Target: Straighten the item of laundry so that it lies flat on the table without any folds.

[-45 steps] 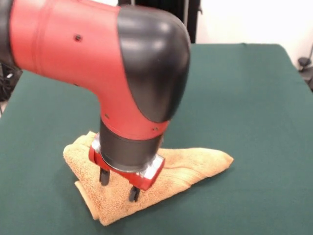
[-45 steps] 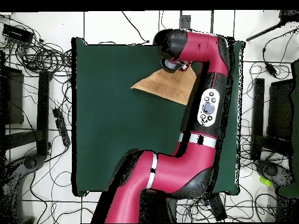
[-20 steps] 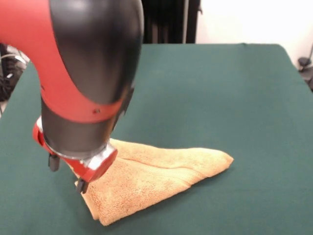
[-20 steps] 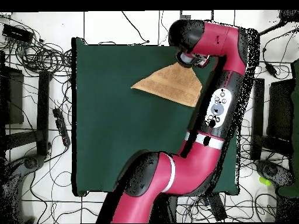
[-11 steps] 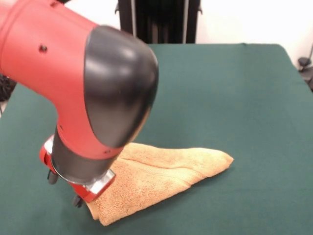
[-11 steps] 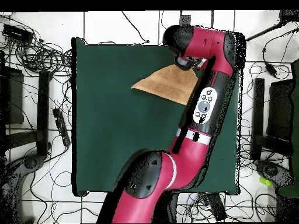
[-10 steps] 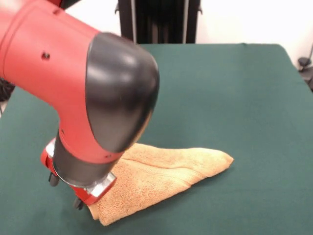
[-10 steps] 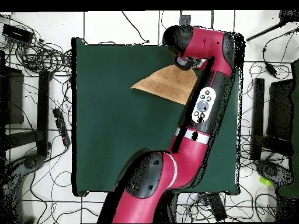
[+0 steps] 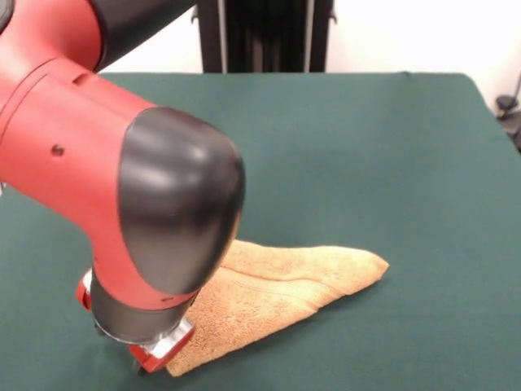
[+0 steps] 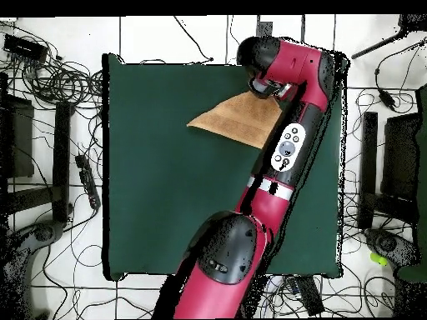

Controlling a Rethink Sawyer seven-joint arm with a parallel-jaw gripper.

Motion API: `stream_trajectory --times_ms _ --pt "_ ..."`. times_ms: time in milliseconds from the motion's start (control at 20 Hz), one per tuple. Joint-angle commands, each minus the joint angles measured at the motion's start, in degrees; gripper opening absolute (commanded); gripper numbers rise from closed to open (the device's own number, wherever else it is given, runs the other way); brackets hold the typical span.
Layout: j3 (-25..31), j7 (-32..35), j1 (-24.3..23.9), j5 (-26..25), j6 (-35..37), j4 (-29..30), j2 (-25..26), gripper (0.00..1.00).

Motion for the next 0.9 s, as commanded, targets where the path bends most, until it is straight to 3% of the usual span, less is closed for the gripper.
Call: stream_trajectory --times_ms 50,250,350,650,900 --pt "21.13 -1.29 -4.55 -3.52 7.72 8.28 -1.26 1.00" --pt "30.90 -9.17 -8.53 -5.42 14.48 7.78 -0.88 1.00" --pt "35.89 -11.10 -9.40 -9.70 17.75 7.16 -0.98 1.00" --pt "47.16 -5.35 -9.91 -20.08 19.65 5.64 -0.65 1.00" --pt "48.00 2.38 -8.50 -22.82 13.55 5.97 -0.67 1.00"
